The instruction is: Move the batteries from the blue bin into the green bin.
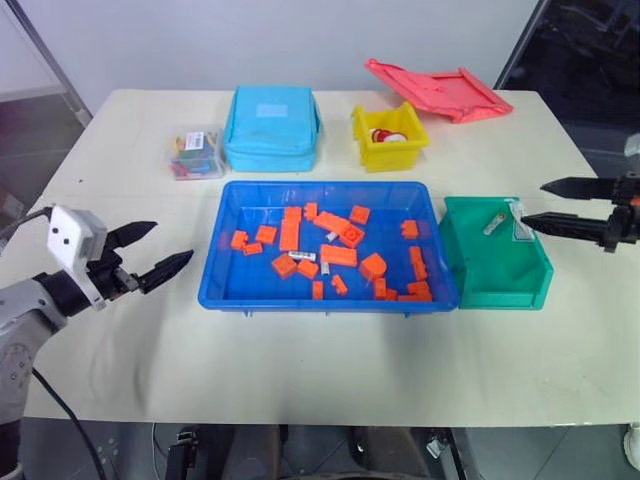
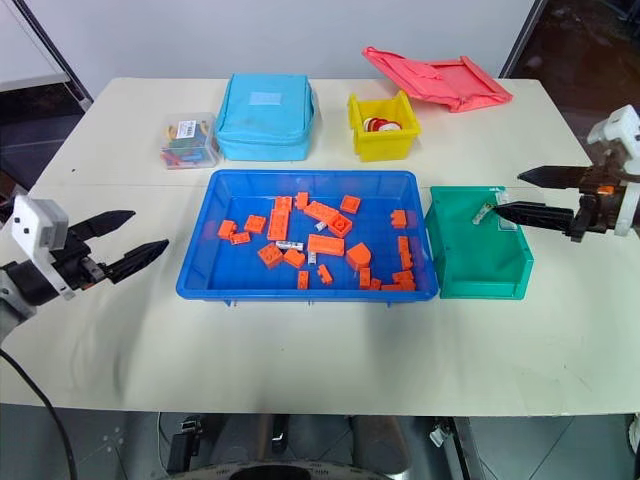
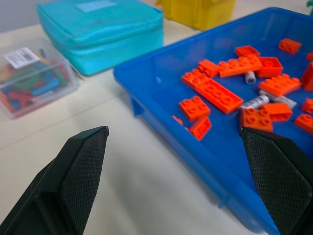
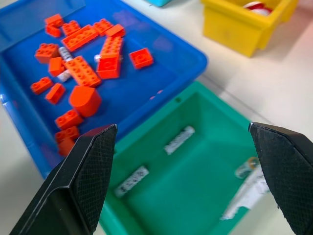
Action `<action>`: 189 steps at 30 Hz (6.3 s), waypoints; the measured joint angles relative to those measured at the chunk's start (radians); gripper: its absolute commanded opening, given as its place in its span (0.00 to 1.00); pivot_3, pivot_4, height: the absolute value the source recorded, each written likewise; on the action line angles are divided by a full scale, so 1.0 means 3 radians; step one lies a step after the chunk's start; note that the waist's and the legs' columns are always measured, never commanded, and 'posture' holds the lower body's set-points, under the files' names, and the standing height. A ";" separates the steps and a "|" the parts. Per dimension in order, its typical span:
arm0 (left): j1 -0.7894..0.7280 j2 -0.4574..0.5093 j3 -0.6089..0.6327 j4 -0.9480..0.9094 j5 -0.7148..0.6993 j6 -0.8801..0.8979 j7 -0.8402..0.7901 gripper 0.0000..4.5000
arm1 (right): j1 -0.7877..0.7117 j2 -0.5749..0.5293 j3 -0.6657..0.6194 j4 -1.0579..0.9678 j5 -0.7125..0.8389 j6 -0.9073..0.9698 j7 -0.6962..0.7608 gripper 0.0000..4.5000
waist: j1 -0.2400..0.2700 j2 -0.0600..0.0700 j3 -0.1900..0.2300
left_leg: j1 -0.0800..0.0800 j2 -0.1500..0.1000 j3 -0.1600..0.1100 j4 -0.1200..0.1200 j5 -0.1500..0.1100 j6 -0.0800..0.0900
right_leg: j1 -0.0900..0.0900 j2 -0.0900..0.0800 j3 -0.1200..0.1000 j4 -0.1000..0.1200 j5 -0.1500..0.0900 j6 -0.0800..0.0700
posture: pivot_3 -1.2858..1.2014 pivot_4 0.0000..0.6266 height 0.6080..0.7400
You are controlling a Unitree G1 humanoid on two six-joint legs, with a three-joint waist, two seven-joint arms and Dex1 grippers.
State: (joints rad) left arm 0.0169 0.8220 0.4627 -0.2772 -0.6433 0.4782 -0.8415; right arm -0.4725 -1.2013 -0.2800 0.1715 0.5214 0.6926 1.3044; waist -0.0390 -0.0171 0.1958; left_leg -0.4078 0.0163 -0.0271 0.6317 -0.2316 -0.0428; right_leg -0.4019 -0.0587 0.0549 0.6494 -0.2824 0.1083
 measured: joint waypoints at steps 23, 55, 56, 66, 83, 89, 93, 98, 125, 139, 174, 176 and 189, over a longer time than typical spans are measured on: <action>-0.0207 -0.0032 -0.0100 0.0010 0.0008 0.0033 -0.0005 1.00 | -0.0003 0.0123 0.0004 -0.0103 0.0047 0.0055 -0.0119 0.98 | -0.0006 0.0000 0.0000 | 0.0000 0.0000 0.0001 0.0001 0.0000 0.0000 | 0.0000 0.0000 0.0000 0.0001 0.0000 0.0001 | 0.52 0.24 1.00; -0.0415 0.0003 -0.0308 -0.0277 -0.0003 0.0105 -0.0013 1.00 | -0.1167 0.2278 0.1685 -0.0515 -0.0641 -0.0206 -0.1240 0.98 | -0.0016 -0.0006 -0.0003 | -0.0009 -0.0001 -0.0005 0.0002 0.0000 0.0000 | -0.0014 0.0000 -0.0001 0.0016 0.0001 0.0000 | 0.52 0.24 1.00; -0.0414 0.0001 -0.0308 -0.0314 -0.0007 0.0111 -0.0005 1.00 | -0.1162 0.2357 0.1734 -0.0459 -0.0679 -0.0220 -0.1270 0.98 | -0.0016 -0.0006 -0.0003 | -0.0009 -0.0001 -0.0005 0.0002 0.0000 0.0000 | -0.0015 0.0000 -0.0001 0.0017 0.0001 0.0000 | 0.52 0.24 1.00; -0.0273 -0.0157 -0.0288 -0.0561 -0.0074 0.0145 0.0209 1.00 | -0.1217 0.2927 0.2131 0.0393 -0.1225 -0.0637 -0.1457 0.98 | -0.0015 -0.0006 -0.0003 | -0.0008 -0.0002 -0.0005 0.0003 0.0000 -0.0001 | -0.0014 0.0000 -0.0001 0.0018 0.0001 0.0000 | 0.52 0.24 1.00; -0.0164 -0.0268 -0.0214 -0.0676 -0.0096 0.0139 0.0427 1.00 | -0.1353 0.3152 0.2304 0.0671 -0.1663 -0.0467 -0.1450 0.98 | -0.0017 -0.0007 -0.0003 | -0.0006 -0.0002 -0.0005 0.0002 0.0000 -0.0001 | -0.0014 0.0001 -0.0002 0.0019 0.0001 0.0000 | 0.52 0.24 1.00; -0.0176 -0.0291 -0.0215 -0.0674 -0.0093 0.0126 0.0434 1.00 | -0.1242 0.3156 0.2334 0.0435 -0.1667 -0.0308 -0.1417 0.98 | -0.0017 -0.0007 -0.0003 | -0.0006 -0.0002 -0.0005 0.0003 0.0000 -0.0001 | -0.0014 0.0001 -0.0002 0.0019 0.0001 0.0000 | 0.52 0.24 1.00; -0.0195 -0.0292 -0.0215 -0.0674 -0.0092 0.0119 0.0435 1.00 | -0.1241 0.3160 0.2341 0.0423 -0.1669 -0.0277 -0.1397 0.82 | -0.0018 -0.0007 -0.0003 | -0.0006 -0.0002 -0.0005 0.0002 0.0000 -0.0001 | -0.0014 0.0001 -0.0002 0.0019 0.0001 0.0000 | 0.52 0.24 1.00; -0.0199 -0.0305 -0.0215 -0.0674 -0.0092 0.0119 0.0453 1.00 | -0.1241 0.3179 0.2359 0.0455 -0.1678 -0.0267 -0.1356 0.25 | -0.0017 -0.0007 -0.0004 | -0.0006 -0.0002 -0.0005 0.0003 0.0000 -0.0001 | -0.0013 0.0001 -0.0002 0.0019 0.0001 0.0000 | 0.52 0.24 1.00; -0.0942 -0.0285 -0.0853 -0.0300 -0.0297 0.0266 -0.0154 1.00 | -0.1688 0.1663 0.1324 -0.0516 -0.1364 0.0624 -0.1148 0.02 | 0.0019 -0.0008 -0.0003 | -0.0011 -0.0007 -0.0007 0.0001 0.0000 0.0000 | -0.0013 -0.0004 -0.0006 0.0012 0.0001 0.0000 | 0.52 0.24 1.00; -0.1411 -0.0115 -0.1136 0.0221 -0.0187 0.0320 -0.0807 1.00 | -0.0258 0.0578 0.0736 -0.1120 -0.1004 0.1004 -0.1001 0.02 | -0.0008 -0.0005 -0.0001 | -0.0008 -0.0001 -0.0004 0.0003 0.0000 0.0000 | -0.0011 0.0005 -0.0001 0.0013 0.0000 0.0000 | 0.52 0.24 1.00; -0.1110 -0.0002 -0.0884 -0.0123 -0.0165 0.0435 -0.0674 1.00 | -0.1086 0.1757 0.2009 -0.0834 -0.0669 0.0189 -0.0477 1.00 | 0.0063 -0.0006 -0.0001 | -0.0014 -0.0006 -0.0008 0.0009 0.0000 0.0000 | -0.0013 -0.0003 -0.0006 0.0014 0.0001 0.0001 | 0.52 0.24 1.00; -0.1090 0.0002 -0.0815 -0.0177 -0.0214 0.0456 -0.0627 1.00 | -0.1090 0.1781 0.2128 -0.0763 -0.0696 0.0054 -0.0351 1.00 | 0.0062 -0.0006 -0.0001 | -0.0013 -0.0004 -0.0009 0.0008 0.0000 0.0000 | -0.0013 0.0000 -0.0006 0.0015 0.0001 0.0001 | 0.52 0.24 1.00; -0.0722 0.0004 -0.0573 -0.0557 -0.0410 0.0580 -0.0262 1.00 | -0.1252 0.2168 0.2322 0.0322 -0.1211 -0.0548 -0.0415 1.00 | 0.0062 -0.0007 -0.0001 | -0.0010 -0.0003 -0.0008 0.0008 0.0001 0.0000 | -0.0013 0.0000 -0.0006 0.0016 0.0001 0.0001 | 0.52 0.24 1.00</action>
State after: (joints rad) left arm -0.1996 0.8233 0.2907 -0.4442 -0.7662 0.6523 -0.9201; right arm -0.8480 -0.5510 0.4167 0.2681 0.1581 0.5283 1.1798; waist -0.0204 -0.0192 0.1955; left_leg -0.4109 0.0154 -0.0296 0.6340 -0.2315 -0.0430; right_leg -0.4058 -0.0586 0.0532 0.6543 -0.2822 0.1084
